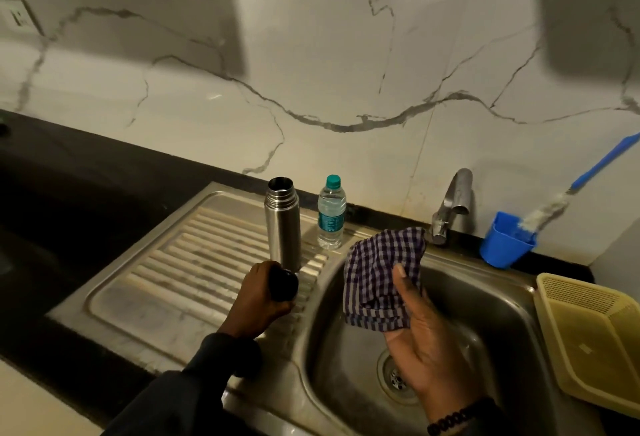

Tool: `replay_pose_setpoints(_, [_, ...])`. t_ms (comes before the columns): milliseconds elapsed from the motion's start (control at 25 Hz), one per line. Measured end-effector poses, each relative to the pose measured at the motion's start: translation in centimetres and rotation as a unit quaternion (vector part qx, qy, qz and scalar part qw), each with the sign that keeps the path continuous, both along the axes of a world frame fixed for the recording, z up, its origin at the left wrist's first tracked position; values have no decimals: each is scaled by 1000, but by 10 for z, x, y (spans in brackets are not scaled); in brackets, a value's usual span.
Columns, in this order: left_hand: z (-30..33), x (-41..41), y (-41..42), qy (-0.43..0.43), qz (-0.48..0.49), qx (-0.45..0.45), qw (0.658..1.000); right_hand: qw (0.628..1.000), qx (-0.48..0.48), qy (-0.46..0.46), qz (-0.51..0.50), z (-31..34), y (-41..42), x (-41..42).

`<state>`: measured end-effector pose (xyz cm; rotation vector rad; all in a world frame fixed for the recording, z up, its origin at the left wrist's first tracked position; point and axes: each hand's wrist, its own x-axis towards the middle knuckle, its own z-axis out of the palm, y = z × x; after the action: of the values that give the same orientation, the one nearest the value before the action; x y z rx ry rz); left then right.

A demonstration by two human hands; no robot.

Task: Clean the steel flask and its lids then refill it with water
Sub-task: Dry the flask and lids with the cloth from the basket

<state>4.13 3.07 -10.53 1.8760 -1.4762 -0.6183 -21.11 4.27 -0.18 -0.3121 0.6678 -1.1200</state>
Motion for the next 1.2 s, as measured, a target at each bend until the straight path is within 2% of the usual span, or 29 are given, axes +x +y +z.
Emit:
replay_pose_setpoints(120, [-17,15,-8,-27,-20,37,999,999,21,-25,10,-3,-2,4])
replay_pose_setpoints(360, [-32,27,-12,-47,-39,37,997,999,27,43,15,-6,-2,10])
replay_pose_setpoints(480, [-29,29,-12,-57,-45,45,996,998,35,43,38,-5,-1,12])
replay_pose_setpoints(600, [-20,29,-5,-35,-50,75,995,997,40,56,46,-5,0,14])
replay_pose_setpoints(720, [-12,27,3,-16,-43,67,997,996,47,57,52,-7,1,13])
replay_pose_setpoints(880, [-9,37,35,91,12,5,996,996,56,48,57,-11,3,10])
replay_pose_setpoints(960, [-11,53,60,98,-30,5,995,996,58,43,61,-14,3,8])
replay_pose_setpoints(1080, [-13,65,98,125,-103,89,983,995,59,32,74,-19,3,9])
replay_pose_setpoints(1200, [-27,58,115,95,-111,106,984,993,65,28,91,-24,5,13])
